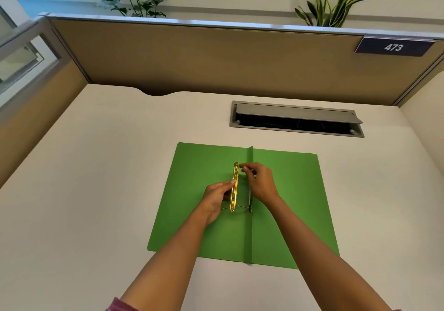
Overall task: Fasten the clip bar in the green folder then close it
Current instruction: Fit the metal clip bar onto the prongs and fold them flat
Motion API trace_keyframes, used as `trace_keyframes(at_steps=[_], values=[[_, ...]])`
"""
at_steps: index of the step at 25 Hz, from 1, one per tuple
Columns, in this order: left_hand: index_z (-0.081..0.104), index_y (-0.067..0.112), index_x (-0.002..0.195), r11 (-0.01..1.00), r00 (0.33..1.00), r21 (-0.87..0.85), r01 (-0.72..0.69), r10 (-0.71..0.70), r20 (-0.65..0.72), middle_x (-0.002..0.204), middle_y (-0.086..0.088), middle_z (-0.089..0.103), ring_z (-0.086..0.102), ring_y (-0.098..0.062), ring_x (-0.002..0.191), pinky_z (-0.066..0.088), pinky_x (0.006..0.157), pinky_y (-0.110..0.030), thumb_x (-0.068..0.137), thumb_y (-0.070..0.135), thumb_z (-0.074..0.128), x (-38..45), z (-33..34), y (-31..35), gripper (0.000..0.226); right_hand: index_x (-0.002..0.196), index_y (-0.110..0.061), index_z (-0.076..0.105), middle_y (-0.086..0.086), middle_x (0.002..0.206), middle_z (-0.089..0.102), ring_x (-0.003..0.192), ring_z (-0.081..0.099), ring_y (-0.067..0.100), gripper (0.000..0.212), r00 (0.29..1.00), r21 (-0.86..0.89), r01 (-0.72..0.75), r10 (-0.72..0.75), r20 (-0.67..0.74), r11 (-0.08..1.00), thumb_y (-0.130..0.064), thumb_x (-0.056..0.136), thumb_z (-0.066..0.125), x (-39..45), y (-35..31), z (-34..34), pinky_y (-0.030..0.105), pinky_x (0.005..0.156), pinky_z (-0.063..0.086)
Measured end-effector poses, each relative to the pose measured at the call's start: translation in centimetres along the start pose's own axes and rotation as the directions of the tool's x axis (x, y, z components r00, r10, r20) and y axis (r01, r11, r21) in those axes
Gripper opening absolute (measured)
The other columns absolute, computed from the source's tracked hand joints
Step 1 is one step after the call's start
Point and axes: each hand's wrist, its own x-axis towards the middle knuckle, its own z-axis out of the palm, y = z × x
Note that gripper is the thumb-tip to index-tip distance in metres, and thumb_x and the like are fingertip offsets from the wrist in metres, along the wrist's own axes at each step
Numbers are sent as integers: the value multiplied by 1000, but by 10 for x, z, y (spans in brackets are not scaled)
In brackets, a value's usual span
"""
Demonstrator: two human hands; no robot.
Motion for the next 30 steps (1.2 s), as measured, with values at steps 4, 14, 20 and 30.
trace_keyframes(at_steps=[4,14,20,30], values=[[73,6,85,1000,1000,-8,4,-5,-23,79,-3,67,54,-14,77,42,74,-27,90,17,68,0,2,0,14,103,-9,72,6,101,68,81,58,11,15,990,-110,115,-104,95,987,-13,91,63,-9,14,2,13,71,43],[74,12,80,998,1000,64,11,-9,-28,78,1,70,56,-12,75,43,72,-24,90,20,69,-2,6,2,14,92,-11,73,3,89,70,76,59,11,7,995,-110,96,-91,45,989,-12,87,68,-5,21,5,10,66,42],[74,11,81,994,999,107,14,-10,-39,76,3,68,54,-11,72,40,68,-23,91,22,68,-5,9,5,16,94,-12,72,-3,89,66,78,60,13,8,996,-58,84,-84,10,995,-12,87,68,-10,20,1,17,67,46],[74,14,80,990,999,138,23,-18,-33,83,2,69,55,-13,80,40,82,-31,91,24,67,-4,10,5,16,93,-23,76,-10,86,73,76,66,8,16,980,80,141,-151,130,987,-26,77,78,-82,34,-8,19,68,53]])
